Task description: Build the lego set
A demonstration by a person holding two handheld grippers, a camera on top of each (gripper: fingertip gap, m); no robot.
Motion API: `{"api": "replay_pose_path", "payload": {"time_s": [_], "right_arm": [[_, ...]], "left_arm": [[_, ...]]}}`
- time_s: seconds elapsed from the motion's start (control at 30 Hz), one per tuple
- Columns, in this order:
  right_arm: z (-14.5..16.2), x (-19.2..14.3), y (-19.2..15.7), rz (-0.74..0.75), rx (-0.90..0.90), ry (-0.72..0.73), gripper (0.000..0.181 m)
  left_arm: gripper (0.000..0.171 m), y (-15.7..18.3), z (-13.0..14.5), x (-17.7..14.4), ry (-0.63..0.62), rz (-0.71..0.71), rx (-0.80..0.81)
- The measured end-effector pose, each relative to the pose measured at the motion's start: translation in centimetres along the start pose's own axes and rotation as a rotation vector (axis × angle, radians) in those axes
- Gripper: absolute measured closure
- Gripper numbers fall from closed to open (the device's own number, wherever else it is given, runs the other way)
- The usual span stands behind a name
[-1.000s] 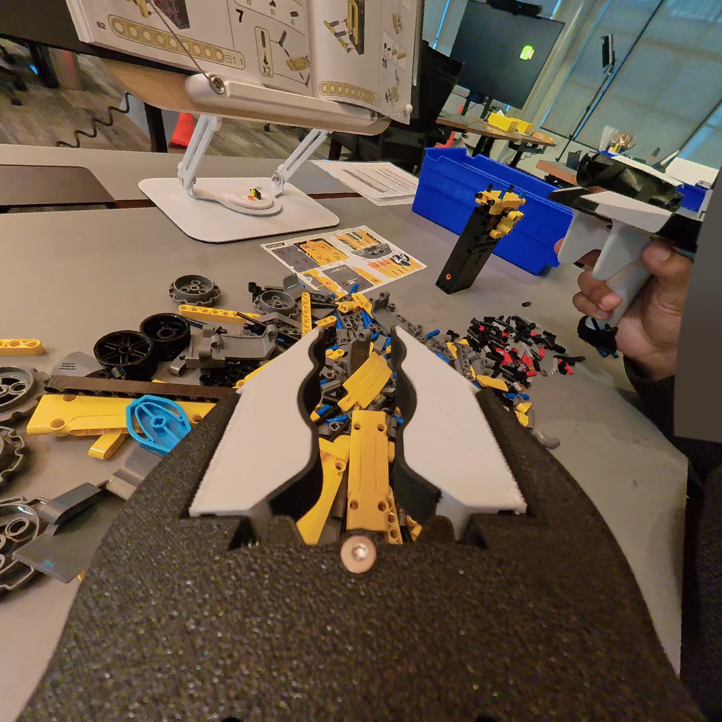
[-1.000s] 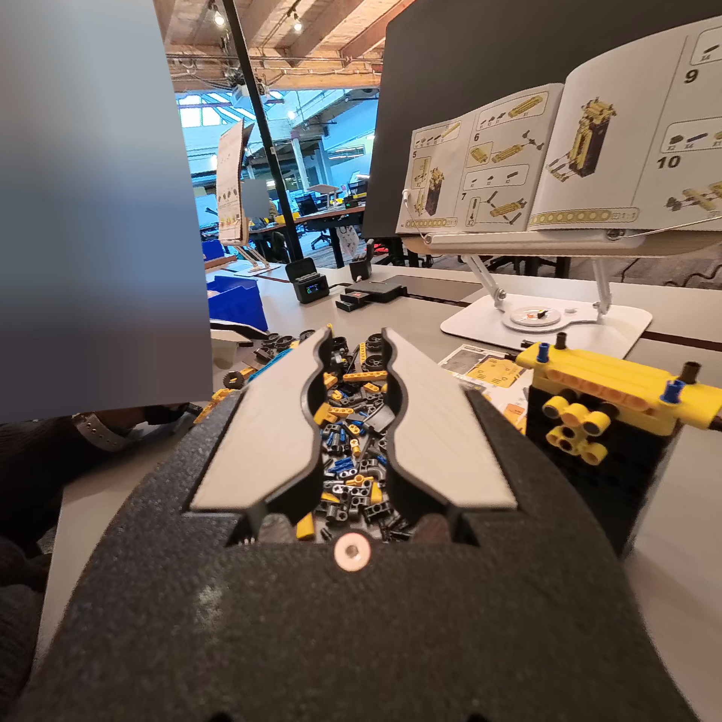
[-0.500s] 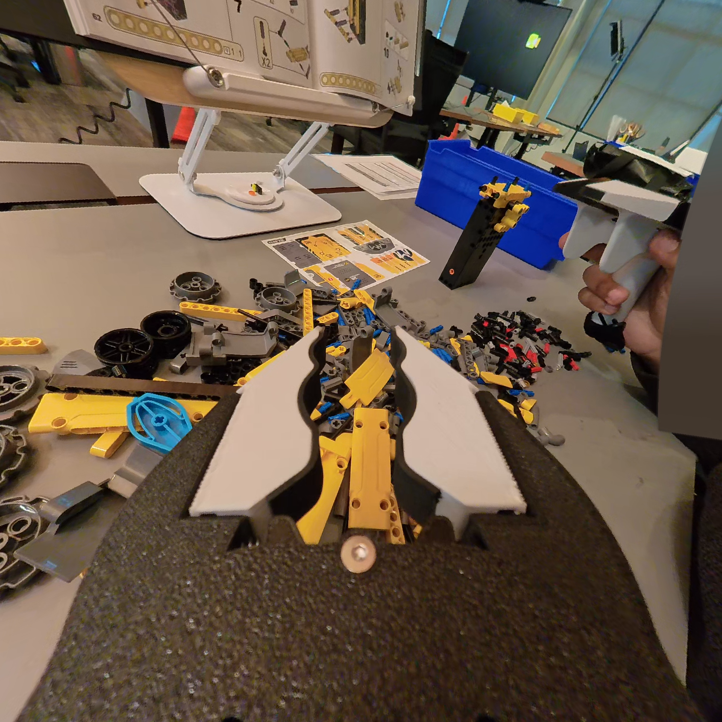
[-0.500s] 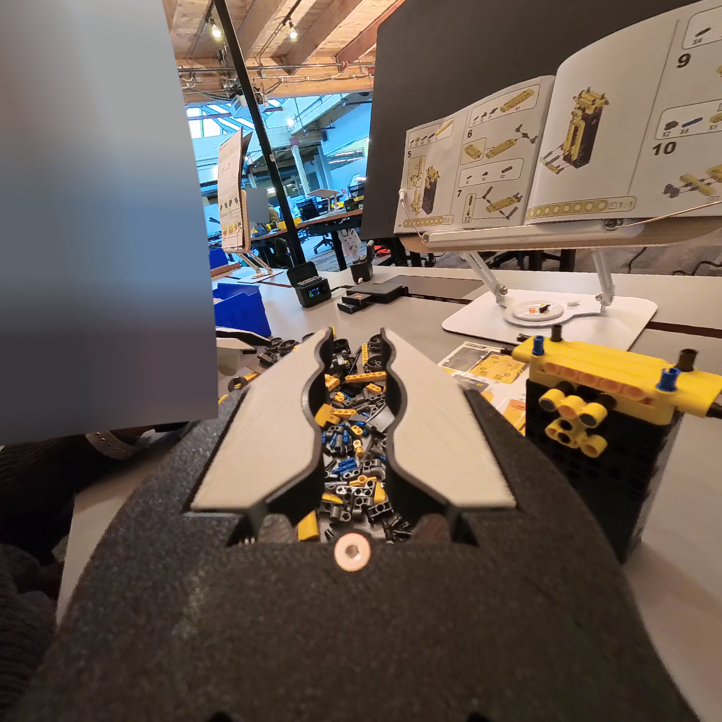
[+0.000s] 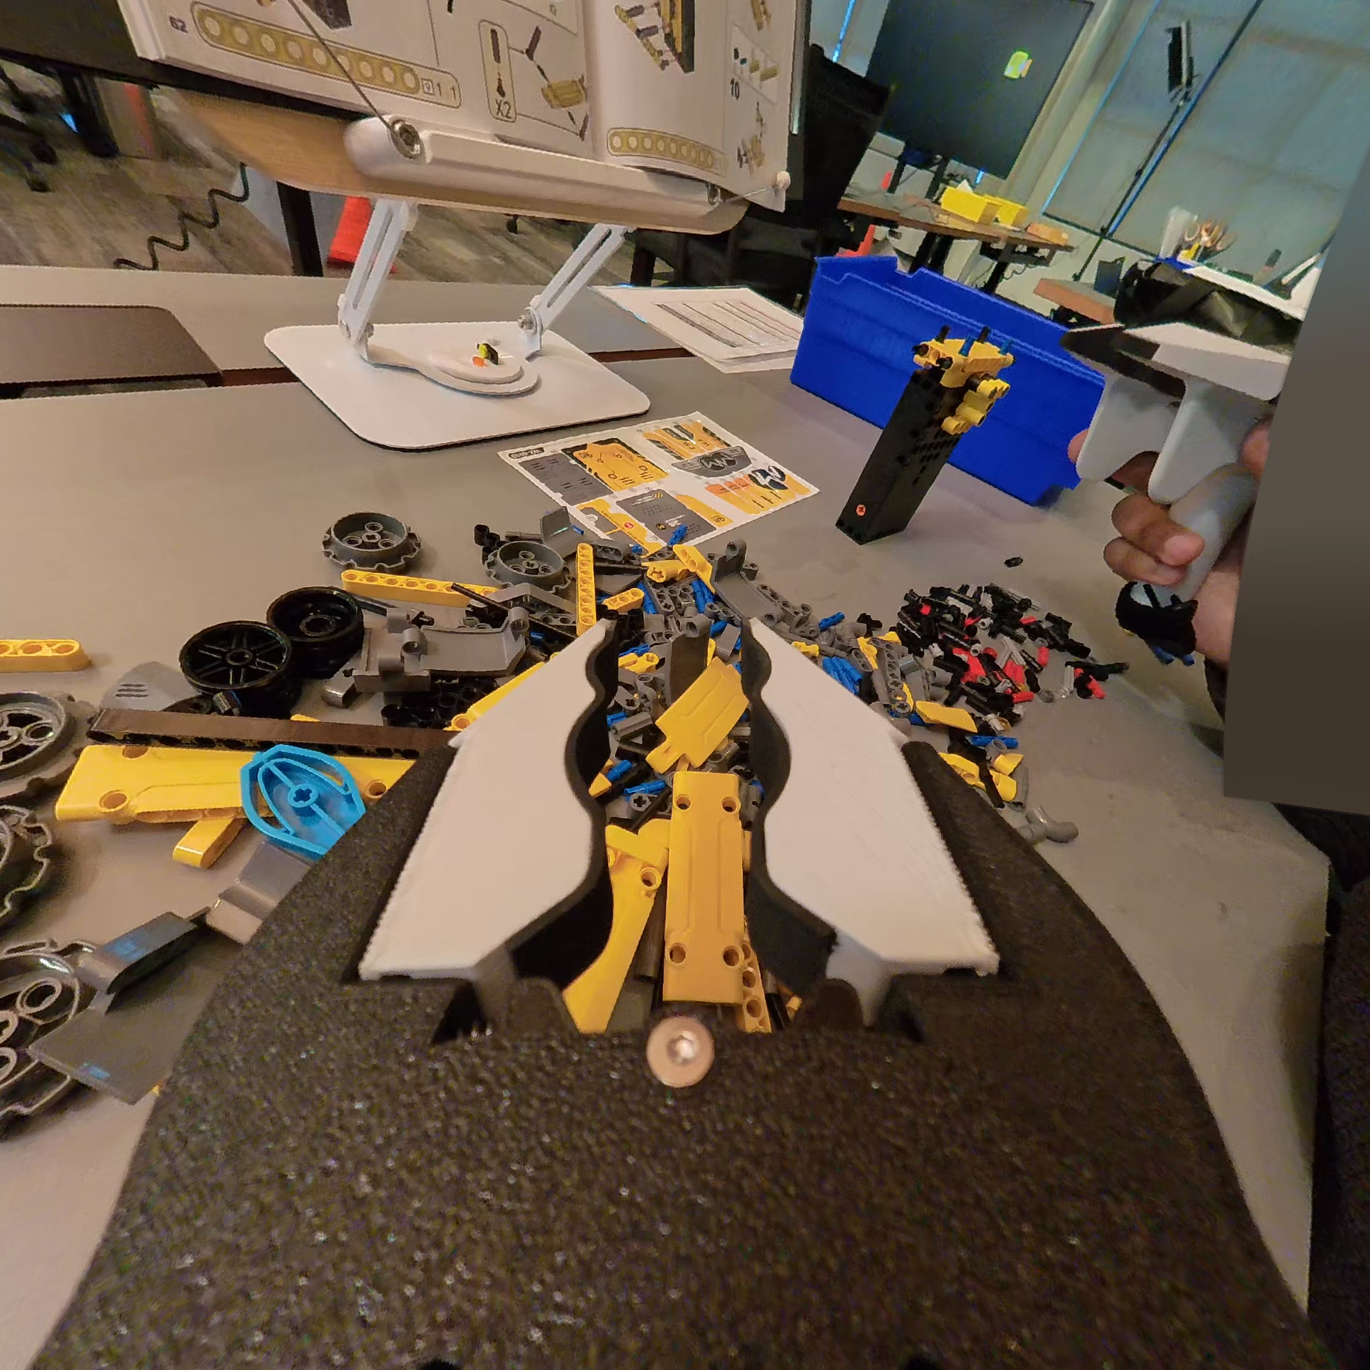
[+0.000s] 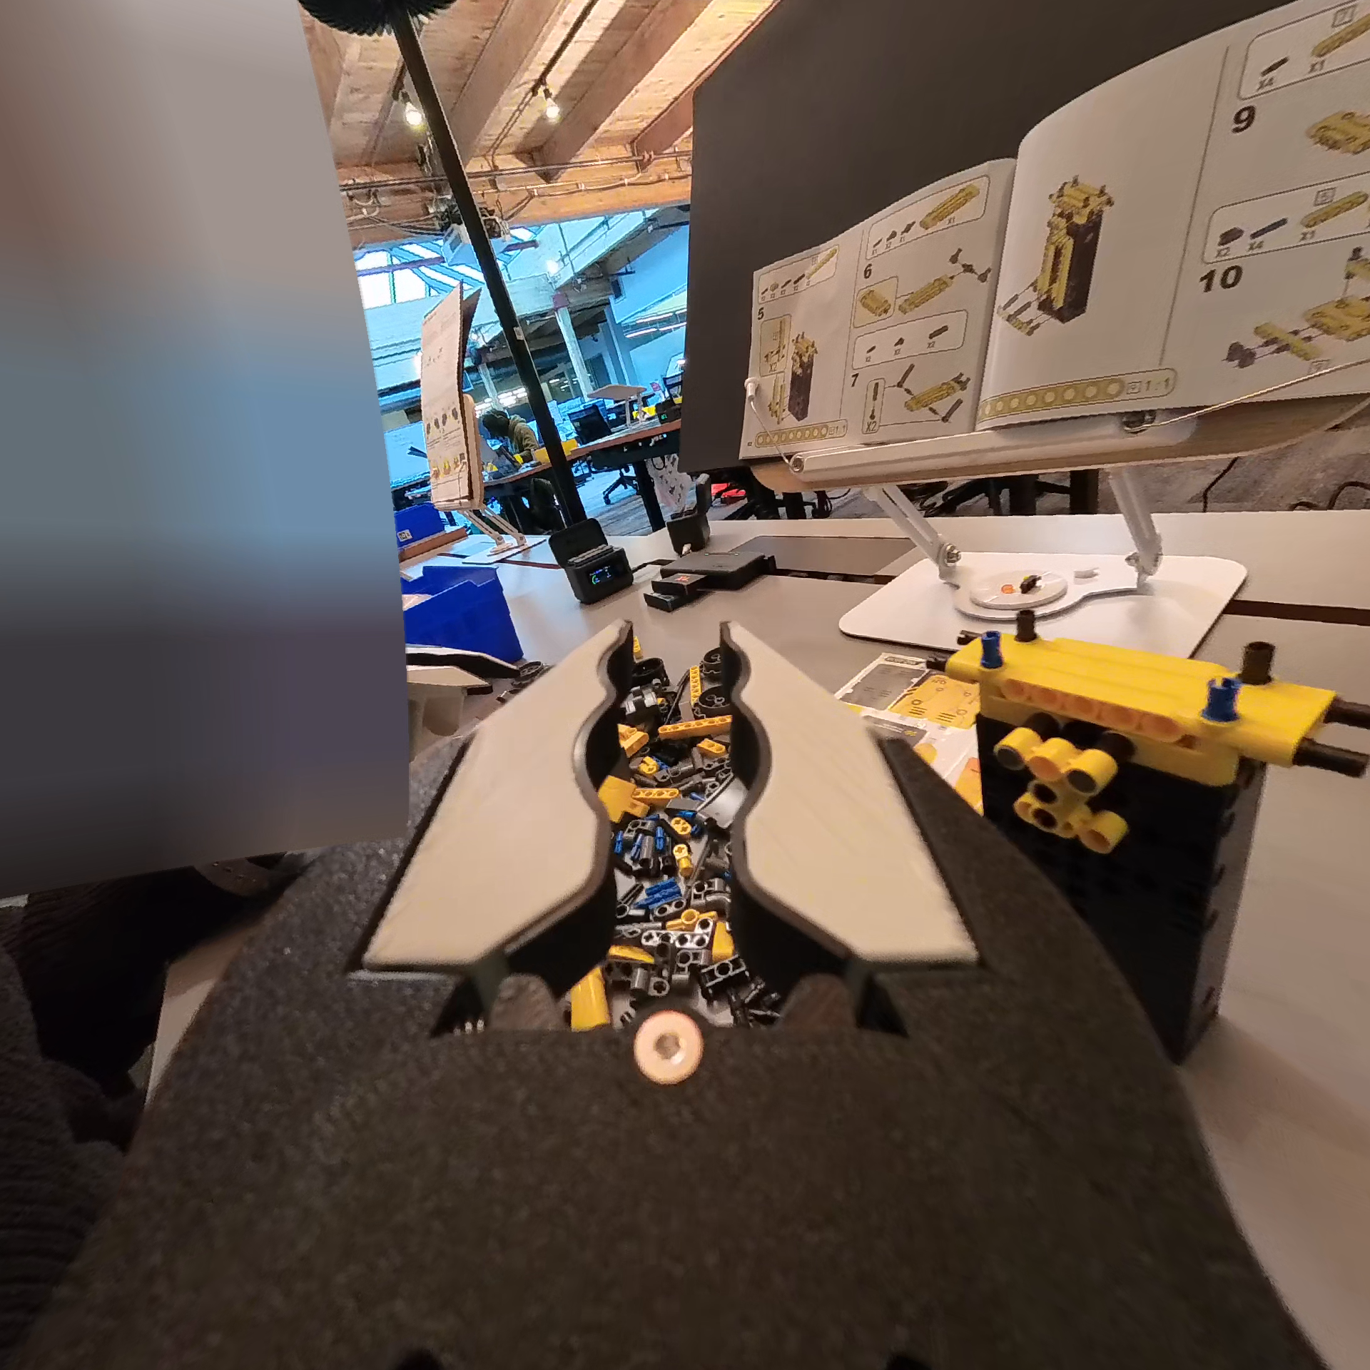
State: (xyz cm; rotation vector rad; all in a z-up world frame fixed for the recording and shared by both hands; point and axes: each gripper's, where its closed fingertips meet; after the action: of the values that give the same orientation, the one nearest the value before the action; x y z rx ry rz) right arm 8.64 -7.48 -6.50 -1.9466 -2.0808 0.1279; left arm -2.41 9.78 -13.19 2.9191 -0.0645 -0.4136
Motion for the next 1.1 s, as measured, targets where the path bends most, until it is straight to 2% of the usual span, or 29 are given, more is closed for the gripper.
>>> {"api": "replay_pose_path", "payload": {"time_s": [0.1, 0.23, 0.33, 0.4, 0.67, 0.87, 1.1], "right_arm": [[1.5, -0.2, 0.5, 0.013, -0.007, -0.103, 0.158], [8.0, -2.1, 2.7, 0.115, 0.037, -0.512, 0.158], [9.9, -3.3, 3.0, 0.199, -0.04, -0.653, 0.162], [10.7, -3.7, 2.3, 0.211, -0.05, -0.695, 0.167], [13.3, -4.4, 0.5, 0.221, -0.012, -0.793, 0.167], [14.2, -4.9, 1.5, 0.29, -0.047, -0.859, 0.167], [14.6, -4.5, 1.7, 0.277, -0.022, -0.852, 0.168]], "left_arm": [[0.139, -0.1, 0.0, 0.0, 0.0, -0.005, 0.002], [0.139, -0.4, 0.0, 0.1, -0.002, -0.018, 0.003], [0.139, -0.8, 0.0, 0.2, -0.005, -0.034, 0.001], [0.139, -0.7, 0.0, 0.3, -0.004, -0.026, -0.011], [0.139, -0.3, 0.2, 0.5, -0.019, -0.023, 0.013], [0.139, -0.3, 0.1, 0.3, -0.011, -0.017, 0.004], [0.139, -0.3, 0.2, 0.4, -0.013, -0.019, 0.006]]}}
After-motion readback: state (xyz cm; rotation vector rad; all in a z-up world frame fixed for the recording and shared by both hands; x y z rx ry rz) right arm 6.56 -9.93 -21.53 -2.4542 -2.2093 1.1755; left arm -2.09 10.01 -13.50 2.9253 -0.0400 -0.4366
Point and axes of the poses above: each gripper's, where its closed fingertips meet, x out along the fingers, z out of its underside, y = z × x across the jaws, and after that the axes turned 11 degrees about -z, right-handed
